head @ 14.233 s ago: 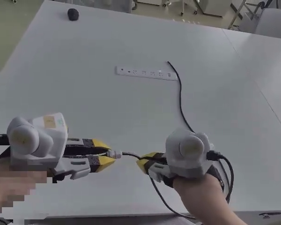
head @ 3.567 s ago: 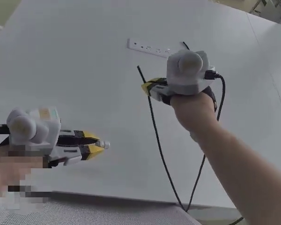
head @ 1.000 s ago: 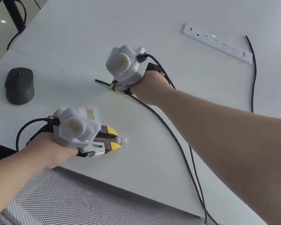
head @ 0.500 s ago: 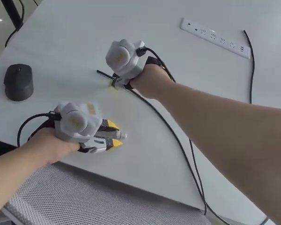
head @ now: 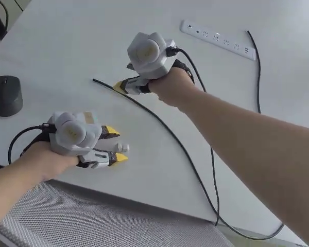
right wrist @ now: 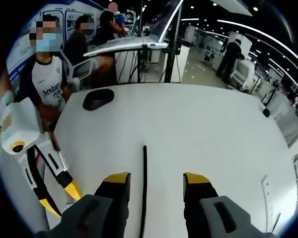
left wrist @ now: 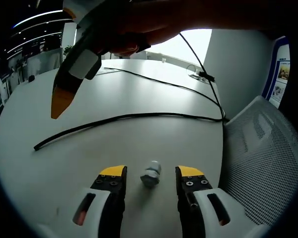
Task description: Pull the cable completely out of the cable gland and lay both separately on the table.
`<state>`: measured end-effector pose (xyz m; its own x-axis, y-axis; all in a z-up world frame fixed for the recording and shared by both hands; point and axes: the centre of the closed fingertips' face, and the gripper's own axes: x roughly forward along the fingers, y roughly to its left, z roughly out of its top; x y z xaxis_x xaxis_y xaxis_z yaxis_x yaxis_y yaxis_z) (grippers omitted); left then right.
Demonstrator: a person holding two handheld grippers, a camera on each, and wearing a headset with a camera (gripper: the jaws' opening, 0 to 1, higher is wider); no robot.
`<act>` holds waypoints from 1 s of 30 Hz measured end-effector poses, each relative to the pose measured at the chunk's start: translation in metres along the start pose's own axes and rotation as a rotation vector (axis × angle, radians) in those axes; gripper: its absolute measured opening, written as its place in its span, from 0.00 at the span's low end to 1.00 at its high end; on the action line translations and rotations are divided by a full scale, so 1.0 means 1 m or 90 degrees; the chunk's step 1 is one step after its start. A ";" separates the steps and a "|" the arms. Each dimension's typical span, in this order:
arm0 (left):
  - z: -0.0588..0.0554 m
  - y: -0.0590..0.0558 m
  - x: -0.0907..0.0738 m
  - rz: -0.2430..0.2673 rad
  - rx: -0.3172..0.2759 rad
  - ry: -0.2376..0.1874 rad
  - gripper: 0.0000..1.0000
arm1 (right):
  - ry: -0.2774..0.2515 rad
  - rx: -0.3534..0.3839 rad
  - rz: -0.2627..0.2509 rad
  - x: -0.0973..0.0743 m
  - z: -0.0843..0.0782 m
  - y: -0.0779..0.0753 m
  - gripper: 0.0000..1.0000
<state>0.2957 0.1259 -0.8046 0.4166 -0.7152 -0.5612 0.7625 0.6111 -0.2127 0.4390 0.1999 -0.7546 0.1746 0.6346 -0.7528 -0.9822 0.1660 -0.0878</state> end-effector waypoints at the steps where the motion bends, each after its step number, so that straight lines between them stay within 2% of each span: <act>1: 0.002 0.000 -0.001 0.000 -0.002 -0.003 0.42 | -0.005 0.004 -0.003 -0.005 0.001 -0.001 0.42; 3: 0.004 0.001 -0.003 0.001 0.000 -0.001 0.43 | -0.027 0.019 -0.023 -0.018 0.006 -0.005 0.44; 4: 0.004 0.000 -0.006 0.000 0.001 0.001 0.44 | -0.048 0.035 -0.027 -0.026 0.010 -0.004 0.44; 7: 0.008 0.003 -0.013 0.002 -0.014 -0.011 0.45 | -0.063 0.047 -0.037 -0.036 0.004 -0.005 0.46; 9: 0.012 0.006 -0.020 0.012 -0.030 -0.024 0.46 | -0.066 0.055 -0.047 -0.051 0.000 -0.003 0.48; 12: 0.015 0.010 -0.030 0.031 -0.027 -0.031 0.52 | -0.077 0.040 -0.074 -0.074 -0.003 0.000 0.53; 15: 0.019 0.011 -0.041 0.039 -0.029 -0.036 0.53 | -0.108 0.080 -0.097 -0.095 -0.005 -0.001 0.57; 16: 0.019 0.012 -0.044 0.042 -0.028 -0.036 0.53 | -0.122 0.092 -0.107 -0.109 -0.008 -0.001 0.58; 21: 0.029 0.013 -0.060 0.057 -0.038 -0.060 0.58 | -0.161 0.140 -0.135 -0.151 -0.020 0.004 0.62; 25: 0.033 0.014 -0.073 0.070 -0.029 -0.057 0.61 | -0.173 0.134 -0.156 -0.180 -0.032 0.012 0.68; 28: 0.040 0.013 -0.086 0.080 -0.043 -0.077 0.62 | -0.193 0.154 -0.175 -0.198 -0.042 0.012 0.71; 30: 0.044 0.012 -0.094 0.084 -0.056 -0.090 0.64 | -0.214 0.188 -0.194 -0.212 -0.047 0.013 0.73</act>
<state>0.2875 0.1854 -0.7192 0.5805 -0.6635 -0.4719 0.6527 0.7257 -0.2176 0.3862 0.0318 -0.6272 0.5090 0.7231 -0.4670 -0.8306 0.5550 -0.0459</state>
